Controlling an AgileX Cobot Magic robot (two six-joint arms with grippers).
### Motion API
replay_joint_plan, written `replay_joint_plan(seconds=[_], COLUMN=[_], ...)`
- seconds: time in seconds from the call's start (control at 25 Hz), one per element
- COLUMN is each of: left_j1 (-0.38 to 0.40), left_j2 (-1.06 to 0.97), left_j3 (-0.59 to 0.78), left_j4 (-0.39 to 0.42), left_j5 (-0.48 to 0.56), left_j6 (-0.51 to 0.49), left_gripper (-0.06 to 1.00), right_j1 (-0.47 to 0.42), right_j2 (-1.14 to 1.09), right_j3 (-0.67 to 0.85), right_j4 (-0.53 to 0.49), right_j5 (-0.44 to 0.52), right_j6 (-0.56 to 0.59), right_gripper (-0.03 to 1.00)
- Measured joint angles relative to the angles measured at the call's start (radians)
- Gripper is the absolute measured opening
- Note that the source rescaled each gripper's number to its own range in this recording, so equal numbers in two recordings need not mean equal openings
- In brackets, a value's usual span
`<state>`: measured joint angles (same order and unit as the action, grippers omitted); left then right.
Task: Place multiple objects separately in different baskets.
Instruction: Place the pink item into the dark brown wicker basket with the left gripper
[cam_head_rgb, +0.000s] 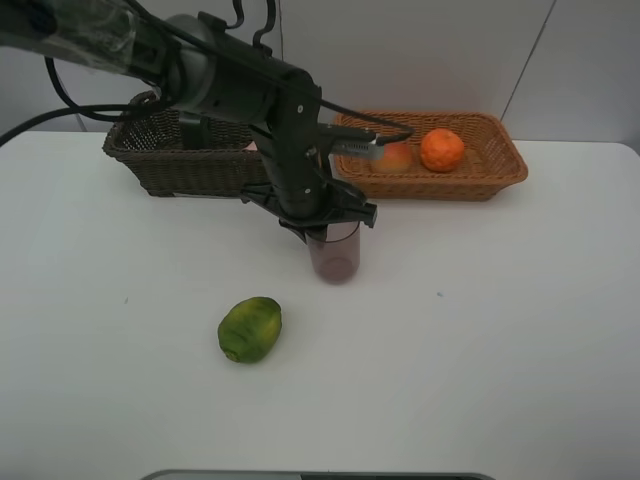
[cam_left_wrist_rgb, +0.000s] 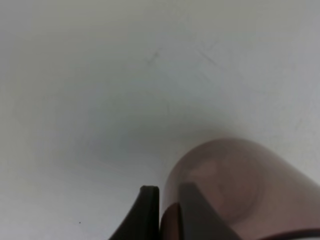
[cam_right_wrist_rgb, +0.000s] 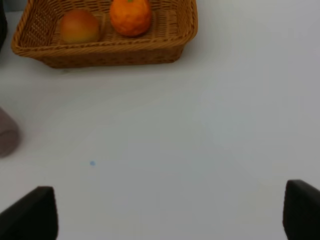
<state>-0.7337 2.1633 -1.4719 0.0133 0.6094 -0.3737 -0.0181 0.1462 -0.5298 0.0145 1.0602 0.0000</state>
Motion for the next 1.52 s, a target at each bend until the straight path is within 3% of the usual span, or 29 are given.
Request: replay_joint_plan(seconds=[0.4,0.88,1.52], left_j1=[0.000,0.000,0.029], left_j2=[-0.016,-0.227,-0.393], left_j3=[0.000,0.000,0.000], left_j4=[0.000,0.001,0.144], left_j5=[0.005,0.061,0.087], left_j6=[0.000,0.002,0.049], left_gripper=[0.00,0.00,0.00], right_j1=[0.000,0.000,0.000], right_j2=[0.000,0.000,0.000], right_j3=[0.000,0.000,0.000], right_j4=[0.000,0.000,0.000], right_j5=[0.000,0.000,0.000], right_j6=[0.000,0.000,0.000], right_gripper=[1.00,1.00,1.00])
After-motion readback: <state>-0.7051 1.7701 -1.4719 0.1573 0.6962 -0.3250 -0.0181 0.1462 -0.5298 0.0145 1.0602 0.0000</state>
